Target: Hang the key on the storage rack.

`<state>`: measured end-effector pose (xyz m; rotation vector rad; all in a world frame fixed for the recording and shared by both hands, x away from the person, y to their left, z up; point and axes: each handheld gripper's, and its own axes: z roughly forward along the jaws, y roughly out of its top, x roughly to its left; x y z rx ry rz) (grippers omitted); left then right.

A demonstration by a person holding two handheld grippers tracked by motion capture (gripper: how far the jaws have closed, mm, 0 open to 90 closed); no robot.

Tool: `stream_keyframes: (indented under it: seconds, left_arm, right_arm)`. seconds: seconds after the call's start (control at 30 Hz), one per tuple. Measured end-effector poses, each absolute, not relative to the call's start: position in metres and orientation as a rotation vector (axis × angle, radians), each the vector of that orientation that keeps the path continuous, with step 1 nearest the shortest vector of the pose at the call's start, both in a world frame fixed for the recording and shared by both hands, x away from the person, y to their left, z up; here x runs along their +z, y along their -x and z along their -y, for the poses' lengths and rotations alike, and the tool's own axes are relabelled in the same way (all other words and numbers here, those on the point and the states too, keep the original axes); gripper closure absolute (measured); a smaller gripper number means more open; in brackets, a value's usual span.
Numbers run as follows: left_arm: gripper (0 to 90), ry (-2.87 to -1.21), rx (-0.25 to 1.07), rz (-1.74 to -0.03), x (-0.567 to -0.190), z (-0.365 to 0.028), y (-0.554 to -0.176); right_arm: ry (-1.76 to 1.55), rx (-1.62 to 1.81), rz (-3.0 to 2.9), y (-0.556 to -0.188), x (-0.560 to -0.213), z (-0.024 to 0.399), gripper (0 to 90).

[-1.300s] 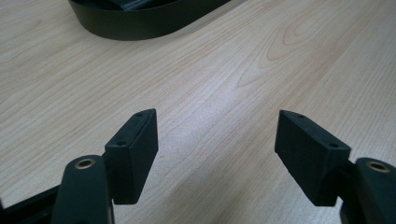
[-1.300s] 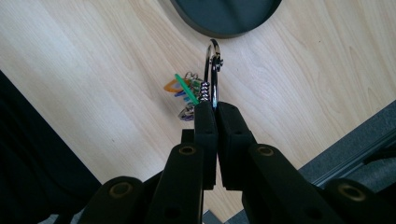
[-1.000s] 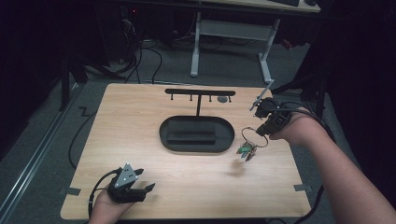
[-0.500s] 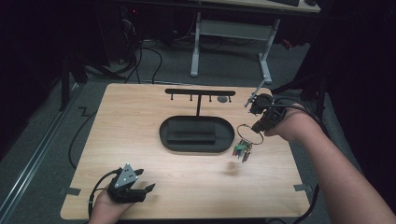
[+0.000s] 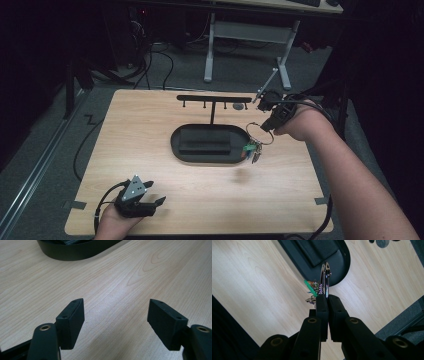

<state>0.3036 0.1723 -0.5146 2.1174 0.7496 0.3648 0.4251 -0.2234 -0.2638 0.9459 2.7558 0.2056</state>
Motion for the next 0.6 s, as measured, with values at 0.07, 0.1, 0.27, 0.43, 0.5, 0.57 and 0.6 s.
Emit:
stream_keyframes:
  seconds: [0.07,0.1,0.27,0.43,0.5,0.57,0.6]
  left_arm:
    - [30.3,-2.116,0.362,-0.754,-0.515,-0.173,-0.304]
    - [30.3,-2.115,0.361,-0.755,-0.515,-0.173,-0.304]
    - [30.3,-2.118,0.364,-0.751,-0.516,-0.173,-0.304]
    - [30.3,-2.118,0.367,-0.754,-0.516,-0.175,-0.305]
    - [30.4,-2.119,0.367,-0.755,-0.516,-0.175,-0.305]
    - [30.3,-2.125,0.365,-0.754,-0.516,-0.175,-0.305]
    - [30.3,-2.123,0.367,-0.755,-0.516,-0.175,-0.305]
  right_arm:
    - [-0.949,0.215,-2.747,-0.43,-0.264,0.221,87.8]
    - [-0.95,0.22,-2.743,-0.433,-0.264,0.221,87.8]
    - [-0.981,0.225,-2.738,-0.449,-0.269,0.221,87.7]
    - [-0.988,0.228,-2.727,-0.464,-0.27,0.219,87.8]
    - [-1.01,0.243,-2.719,-0.469,-0.27,0.219,87.8]
    - [-1.018,0.243,-2.717,-0.473,-0.27,0.218,87.8]
    - [-1.012,0.246,-2.719,-0.476,-0.271,0.218,87.7]
